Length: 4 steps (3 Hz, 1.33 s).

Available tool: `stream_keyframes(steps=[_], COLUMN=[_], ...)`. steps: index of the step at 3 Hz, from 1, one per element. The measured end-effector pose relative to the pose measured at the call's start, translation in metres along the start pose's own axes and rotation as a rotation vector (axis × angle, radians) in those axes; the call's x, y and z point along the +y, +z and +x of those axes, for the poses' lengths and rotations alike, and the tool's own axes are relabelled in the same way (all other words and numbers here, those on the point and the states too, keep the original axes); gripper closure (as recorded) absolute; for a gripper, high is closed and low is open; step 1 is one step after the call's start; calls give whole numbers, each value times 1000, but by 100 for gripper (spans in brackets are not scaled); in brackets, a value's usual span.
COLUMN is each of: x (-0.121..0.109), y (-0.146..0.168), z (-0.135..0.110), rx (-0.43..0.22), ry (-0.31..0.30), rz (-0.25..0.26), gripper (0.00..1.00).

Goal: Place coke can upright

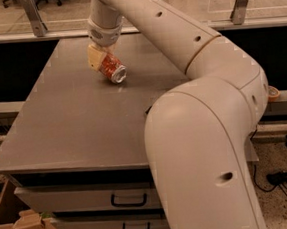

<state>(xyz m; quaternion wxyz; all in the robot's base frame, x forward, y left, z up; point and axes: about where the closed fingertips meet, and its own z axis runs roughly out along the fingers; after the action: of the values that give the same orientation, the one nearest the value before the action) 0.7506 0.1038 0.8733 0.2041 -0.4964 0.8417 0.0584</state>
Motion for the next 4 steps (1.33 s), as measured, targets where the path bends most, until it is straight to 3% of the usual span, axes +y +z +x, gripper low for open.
stream_keyframes(steps=[1,3,4], x=[16,-5,-11], y=[-32,-84,-88], z=[-2,58,87], rx=[-64,-227,-297], ry=[-24,45,83], rz=[-15,4,-18], gripper=[95,100,100])
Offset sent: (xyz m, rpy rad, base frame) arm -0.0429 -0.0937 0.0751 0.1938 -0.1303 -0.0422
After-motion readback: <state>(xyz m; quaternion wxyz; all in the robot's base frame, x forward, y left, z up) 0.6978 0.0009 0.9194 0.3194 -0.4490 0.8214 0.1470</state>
